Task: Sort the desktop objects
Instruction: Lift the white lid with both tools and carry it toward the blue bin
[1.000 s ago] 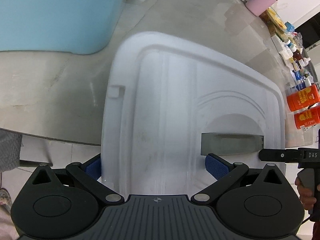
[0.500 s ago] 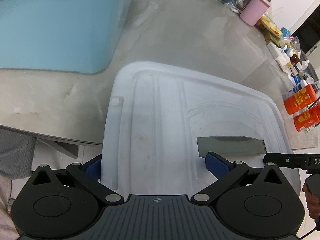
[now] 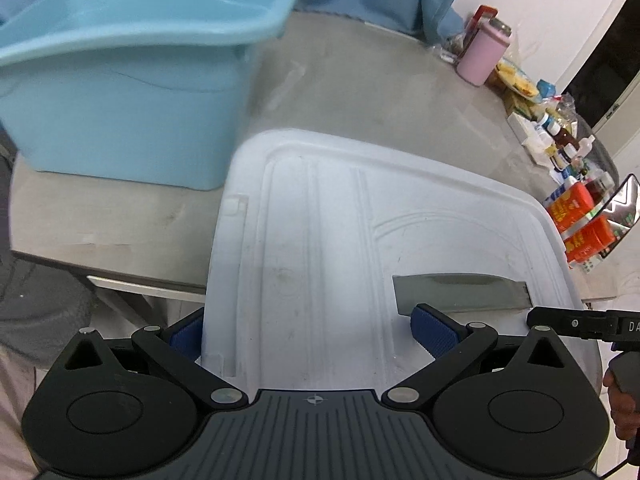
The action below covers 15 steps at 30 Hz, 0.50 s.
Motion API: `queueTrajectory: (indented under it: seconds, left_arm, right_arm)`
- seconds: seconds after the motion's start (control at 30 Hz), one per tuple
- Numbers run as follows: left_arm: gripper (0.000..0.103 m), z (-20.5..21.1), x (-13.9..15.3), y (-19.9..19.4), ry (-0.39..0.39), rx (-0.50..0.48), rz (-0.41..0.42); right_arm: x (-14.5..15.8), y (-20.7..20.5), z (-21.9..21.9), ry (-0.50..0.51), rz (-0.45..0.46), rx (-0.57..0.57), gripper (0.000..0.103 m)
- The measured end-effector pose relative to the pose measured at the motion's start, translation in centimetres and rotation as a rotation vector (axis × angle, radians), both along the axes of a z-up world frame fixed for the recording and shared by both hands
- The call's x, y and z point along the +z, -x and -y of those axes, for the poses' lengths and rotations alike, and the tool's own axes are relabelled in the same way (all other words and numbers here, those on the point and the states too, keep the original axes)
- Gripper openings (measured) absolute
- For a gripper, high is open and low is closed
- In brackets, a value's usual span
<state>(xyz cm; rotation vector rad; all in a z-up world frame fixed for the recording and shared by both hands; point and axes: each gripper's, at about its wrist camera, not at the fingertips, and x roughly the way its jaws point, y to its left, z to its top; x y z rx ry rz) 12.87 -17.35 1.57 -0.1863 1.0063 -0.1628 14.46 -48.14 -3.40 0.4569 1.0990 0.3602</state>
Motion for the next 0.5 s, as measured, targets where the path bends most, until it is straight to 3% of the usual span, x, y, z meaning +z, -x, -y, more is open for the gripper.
queueTrajectory:
  seconds: [0.27, 0.5]
  left_arm:
    - [0.103, -5.0, 2.4, 4.5, -0.004, 0.005, 0.042]
    - [0.103, -12.3, 2.8, 9.1, -0.005, -0.010, 0.046]
  right_arm:
    - [2.4, 4.5, -3.2, -0.009, 0.037, 0.000, 0.102]
    - [3.1, 9.1, -10.8, -0.013, 0.047, -0.024, 0.102]
